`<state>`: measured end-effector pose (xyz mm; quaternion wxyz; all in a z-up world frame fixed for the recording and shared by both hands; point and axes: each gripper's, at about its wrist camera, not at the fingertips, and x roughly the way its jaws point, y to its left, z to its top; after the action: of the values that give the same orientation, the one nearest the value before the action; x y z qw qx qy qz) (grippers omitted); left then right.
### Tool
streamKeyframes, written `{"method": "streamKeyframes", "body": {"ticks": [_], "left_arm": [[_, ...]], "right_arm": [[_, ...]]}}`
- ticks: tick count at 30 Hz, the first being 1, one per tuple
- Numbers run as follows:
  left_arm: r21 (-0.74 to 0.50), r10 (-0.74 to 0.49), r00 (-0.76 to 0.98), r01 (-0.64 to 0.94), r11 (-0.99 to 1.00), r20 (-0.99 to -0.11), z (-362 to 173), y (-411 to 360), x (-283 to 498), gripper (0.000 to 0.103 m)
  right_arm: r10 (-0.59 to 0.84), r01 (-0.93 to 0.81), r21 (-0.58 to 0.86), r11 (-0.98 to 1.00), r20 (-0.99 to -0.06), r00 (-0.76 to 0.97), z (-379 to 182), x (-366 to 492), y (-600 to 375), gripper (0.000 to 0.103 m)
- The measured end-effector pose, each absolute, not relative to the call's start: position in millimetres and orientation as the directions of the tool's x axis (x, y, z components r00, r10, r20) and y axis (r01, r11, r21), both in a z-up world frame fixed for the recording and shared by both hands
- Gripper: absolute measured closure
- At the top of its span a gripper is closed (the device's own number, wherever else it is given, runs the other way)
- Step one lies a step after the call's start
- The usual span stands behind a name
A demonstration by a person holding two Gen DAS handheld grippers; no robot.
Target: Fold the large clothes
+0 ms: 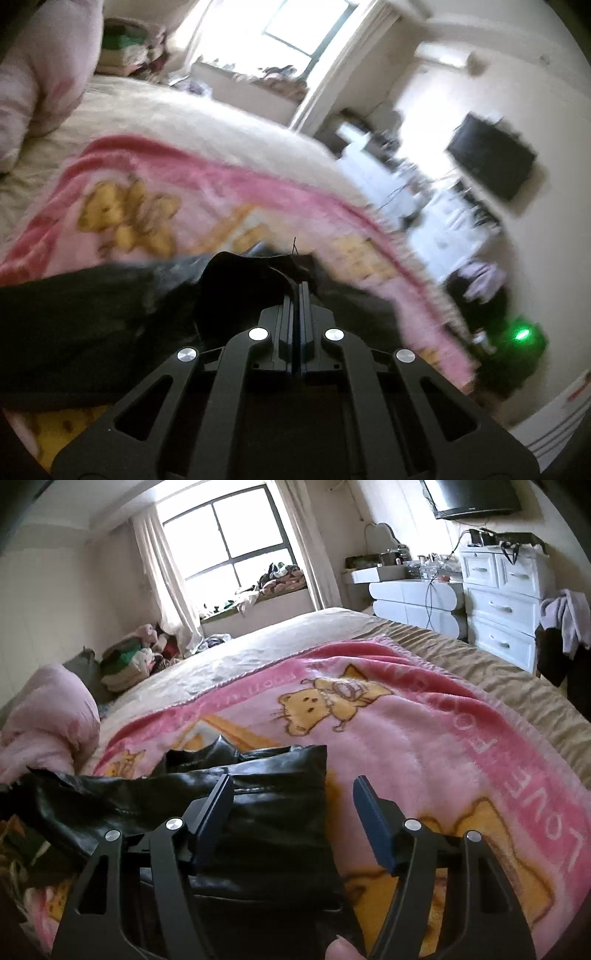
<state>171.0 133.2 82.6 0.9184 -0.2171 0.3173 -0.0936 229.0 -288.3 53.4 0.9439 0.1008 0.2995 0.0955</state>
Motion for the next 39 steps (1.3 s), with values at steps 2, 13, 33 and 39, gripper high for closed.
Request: {"method": "streamKeyframes", "body": {"ticks": [2, 13, 33, 39], "left_arm": [[-0.442, -0.291, 0.748, -0.003, 0.897, -0.596, 64, 133, 177, 0.103], [-0.413, -0.267, 0.749, -0.009, 0.911, -0.606, 48, 134, 184, 0.103], [-0.259, -0.053, 0.750, -0.160, 0.953, -0.659, 54, 144, 181, 0.083], [-0.239, -0.133, 0.642, -0.081, 0.968, -0.755, 19, 109, 197, 0.077]], "right_arm": [[0.242, -0.125, 0.240, 0.963, -0.557, 0.794, 50, 231, -284, 0.041], [0.287, -0.214, 0.191, 0.958, -0.626, 0.725, 24, 247, -245, 0.045], [0.315, -0.263, 0.183, 0.947, -0.680, 0.662, 4, 258, -225, 0.047], [0.337, -0.334, 0.163, 0.928, -0.747, 0.572, -11, 261, -204, 0.048]]}}
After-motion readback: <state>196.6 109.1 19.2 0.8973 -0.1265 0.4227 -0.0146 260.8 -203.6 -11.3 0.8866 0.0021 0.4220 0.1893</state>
